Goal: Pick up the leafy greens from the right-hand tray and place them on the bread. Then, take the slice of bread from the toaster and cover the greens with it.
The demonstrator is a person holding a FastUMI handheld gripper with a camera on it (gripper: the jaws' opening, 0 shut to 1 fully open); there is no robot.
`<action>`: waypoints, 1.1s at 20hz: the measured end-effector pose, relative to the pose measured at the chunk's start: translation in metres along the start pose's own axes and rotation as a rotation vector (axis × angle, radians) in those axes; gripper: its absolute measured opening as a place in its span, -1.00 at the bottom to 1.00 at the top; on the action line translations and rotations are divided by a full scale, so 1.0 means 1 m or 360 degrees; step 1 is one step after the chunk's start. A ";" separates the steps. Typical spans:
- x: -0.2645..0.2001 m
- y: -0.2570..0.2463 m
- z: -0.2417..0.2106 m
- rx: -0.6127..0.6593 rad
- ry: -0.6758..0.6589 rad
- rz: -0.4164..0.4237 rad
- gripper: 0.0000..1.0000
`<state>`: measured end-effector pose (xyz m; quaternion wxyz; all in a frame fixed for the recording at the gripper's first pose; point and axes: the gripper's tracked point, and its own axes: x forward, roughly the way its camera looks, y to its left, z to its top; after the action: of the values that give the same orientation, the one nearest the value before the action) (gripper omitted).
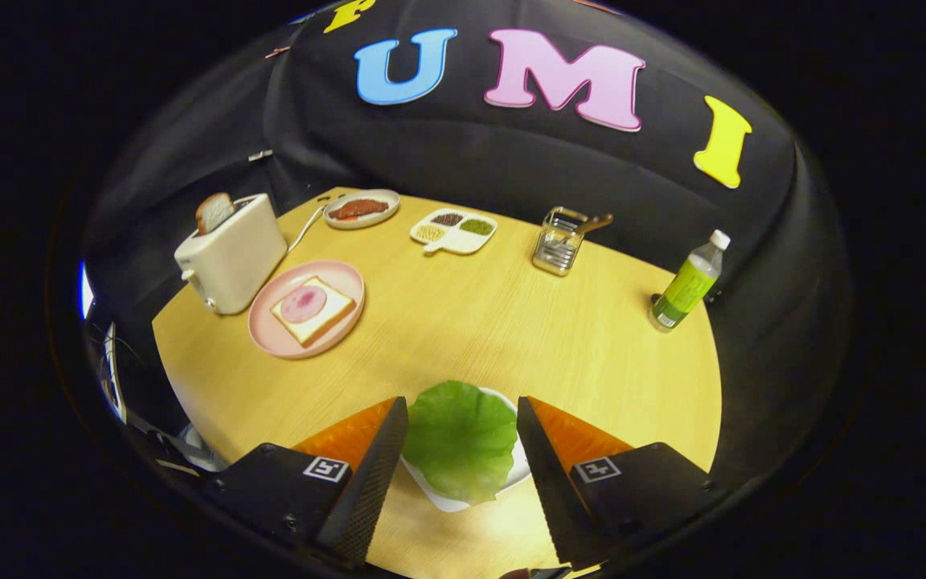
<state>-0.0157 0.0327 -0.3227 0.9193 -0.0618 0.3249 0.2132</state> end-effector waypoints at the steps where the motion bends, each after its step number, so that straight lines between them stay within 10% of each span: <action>1: 0.010 0.000 -0.010 -0.0022 0.0041 0.0013 0.72; 19: 0.080 0.001 -0.079 0.0005 0.0419 0.0101 0.31; 22: 0.080 -0.004 -0.081 0.0053 0.0432 0.0081 -0.68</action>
<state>-0.0044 0.0369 -0.4355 0.8620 -0.0666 0.4513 0.2208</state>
